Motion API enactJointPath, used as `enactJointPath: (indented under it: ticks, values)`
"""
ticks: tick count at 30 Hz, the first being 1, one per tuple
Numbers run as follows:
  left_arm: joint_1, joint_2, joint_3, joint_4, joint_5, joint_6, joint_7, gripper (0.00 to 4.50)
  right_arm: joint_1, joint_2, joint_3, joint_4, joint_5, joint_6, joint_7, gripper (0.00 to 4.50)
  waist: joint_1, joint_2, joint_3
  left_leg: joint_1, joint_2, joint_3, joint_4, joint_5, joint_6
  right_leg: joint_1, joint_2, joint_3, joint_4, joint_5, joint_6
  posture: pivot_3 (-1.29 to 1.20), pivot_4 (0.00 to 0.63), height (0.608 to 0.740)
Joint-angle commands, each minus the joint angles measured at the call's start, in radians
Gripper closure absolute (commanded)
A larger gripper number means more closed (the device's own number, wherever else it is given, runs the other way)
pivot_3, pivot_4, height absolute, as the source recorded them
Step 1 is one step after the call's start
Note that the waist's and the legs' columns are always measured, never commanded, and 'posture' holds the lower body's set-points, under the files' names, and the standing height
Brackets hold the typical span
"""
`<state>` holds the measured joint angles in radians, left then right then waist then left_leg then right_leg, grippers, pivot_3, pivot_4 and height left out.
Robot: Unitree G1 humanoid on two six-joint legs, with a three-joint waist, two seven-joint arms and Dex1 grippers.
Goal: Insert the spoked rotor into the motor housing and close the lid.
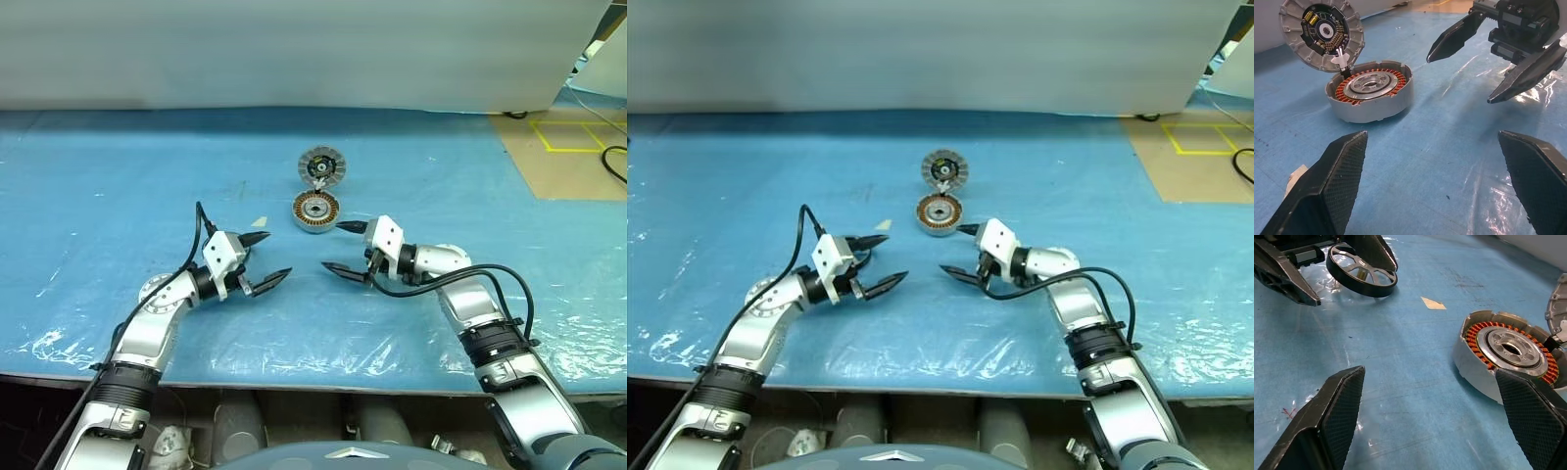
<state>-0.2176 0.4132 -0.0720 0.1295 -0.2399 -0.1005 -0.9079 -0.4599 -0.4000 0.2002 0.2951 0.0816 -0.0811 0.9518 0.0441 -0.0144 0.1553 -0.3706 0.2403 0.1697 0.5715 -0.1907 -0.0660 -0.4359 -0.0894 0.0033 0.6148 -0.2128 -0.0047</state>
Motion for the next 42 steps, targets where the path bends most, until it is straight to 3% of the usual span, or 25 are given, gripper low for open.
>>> enactJointPath:
  ticks: [1, 15, 31, 35, 40, 42]
  values:
    - [0.000, -0.002, 0.004, -0.029, -0.006, -0.005, 0.006, 0.02, -0.044, 0.001, -0.025, -0.045, 0.014, 0.009, -0.021, 0.00, 0.000, 0.000, 0.000, 0.000, 0.000, 0.000, 0.000, 0.000, 0.000, 0.000, 0.000, 0.000, 0.000, 0.000, 0.000, 0.00, 0.150, 0.740]
    - [0.002, -0.026, -0.009, -0.030, 0.005, 0.001, 0.020, 0.02, -0.320, 0.003, 0.093, 0.256, -0.153, -0.074, 0.025, 0.00, 0.000, 0.000, 0.000, 0.000, 0.000, 0.000, 0.000, 0.000, 0.000, 0.000, 0.000, 0.000, 0.000, 0.000, 0.000, 0.00, 0.150, 0.740]
    - [0.011, -0.026, -0.012, -0.043, 0.009, 0.013, 0.038, 0.02, -0.462, 0.084, 0.146, 0.590, -0.301, -0.274, -0.064, 0.00, -0.001, 0.000, 0.000, -0.001, 0.000, 0.001, 0.001, 0.000, 0.001, -0.002, 0.000, -0.001, 0.002, 0.000, 0.000, 0.00, 0.150, 0.740]
    - [0.014, -0.026, -0.012, -0.047, 0.010, 0.015, 0.041, 0.00, -0.473, 0.090, 0.143, 0.620, -0.311, -0.294, -0.073, 0.90, -0.001, 0.000, 0.000, -0.001, 0.000, 0.001, 0.001, 0.000, 0.001, -0.002, 0.000, -0.001, 0.003, 0.000, -0.001, 0.00, 0.150, 0.740]
    - [0.010, -0.028, -0.015, -0.043, 0.010, 0.015, 0.040, 0.00, -0.481, 0.091, 0.137, 0.636, -0.319, -0.311, -0.097, 2.67, -0.001, 0.000, 0.000, -0.001, 0.000, 0.001, 0.001, -0.001, 0.001, -0.002, 0.000, -0.001, 0.003, 0.000, -0.001, 0.00, 0.150, 0.740]
    - [0.006, -0.029, -0.016, -0.040, 0.010, 0.015, 0.040, 0.00, -0.485, 0.091, 0.134, 0.641, -0.323, -0.317, -0.112, 2.75, -0.001, 0.000, 0.000, 0.000, 0.001, 0.002, 0.002, -0.001, 0.002, -0.002, 0.000, -0.001, 0.004, -0.001, -0.001, 0.00, 0.150, 0.740]
